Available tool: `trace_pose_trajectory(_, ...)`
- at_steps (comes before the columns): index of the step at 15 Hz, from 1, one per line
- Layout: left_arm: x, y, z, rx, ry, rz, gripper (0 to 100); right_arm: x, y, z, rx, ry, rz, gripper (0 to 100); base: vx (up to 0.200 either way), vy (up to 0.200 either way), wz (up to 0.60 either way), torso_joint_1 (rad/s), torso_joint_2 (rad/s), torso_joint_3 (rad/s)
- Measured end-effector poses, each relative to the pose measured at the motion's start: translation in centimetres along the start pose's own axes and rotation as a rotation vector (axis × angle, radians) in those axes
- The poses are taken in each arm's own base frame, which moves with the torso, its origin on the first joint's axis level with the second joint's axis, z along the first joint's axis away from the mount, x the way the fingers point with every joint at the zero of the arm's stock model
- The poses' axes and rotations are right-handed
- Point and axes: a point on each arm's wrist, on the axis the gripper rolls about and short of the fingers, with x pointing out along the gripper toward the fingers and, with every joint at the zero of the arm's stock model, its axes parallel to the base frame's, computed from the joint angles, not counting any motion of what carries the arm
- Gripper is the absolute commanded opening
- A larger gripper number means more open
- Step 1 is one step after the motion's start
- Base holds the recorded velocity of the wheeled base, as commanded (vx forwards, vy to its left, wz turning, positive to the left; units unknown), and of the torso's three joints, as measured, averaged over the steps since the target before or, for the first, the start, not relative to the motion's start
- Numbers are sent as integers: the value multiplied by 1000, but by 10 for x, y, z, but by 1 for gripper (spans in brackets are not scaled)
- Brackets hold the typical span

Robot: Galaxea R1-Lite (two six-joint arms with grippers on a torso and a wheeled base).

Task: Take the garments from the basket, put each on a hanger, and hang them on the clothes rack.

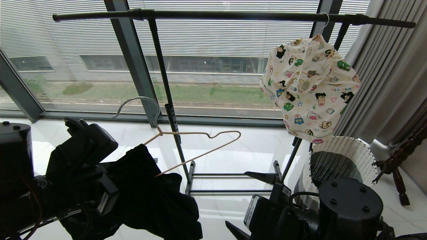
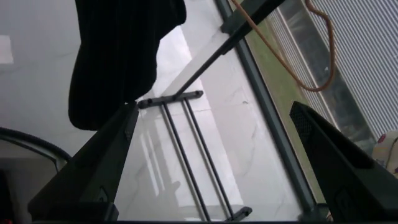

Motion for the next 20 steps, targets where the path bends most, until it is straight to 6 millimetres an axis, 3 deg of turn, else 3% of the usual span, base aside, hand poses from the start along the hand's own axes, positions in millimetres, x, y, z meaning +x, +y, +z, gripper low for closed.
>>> trace_pose_trajectory(4,2,-7,10,28,-80,-39,0,40,1,19,199,-53,-40,100,0,0,0,0,0,0)
trace_pose_trajectory(9,-1,-8,17,40,-166,-90,0,91,0,35,369,-115,-263,100,0,0,0,0,0,0)
trace_pose_trajectory(13,-4,-10,19,46,-185,-105,0,103,12,33,335,-122,-309,100,0,0,0,0,0,0)
trace_pose_trajectory(20,-6,-11,27,35,-219,-118,0,105,63,40,302,-129,-189,100,0,0,0,0,0,0)
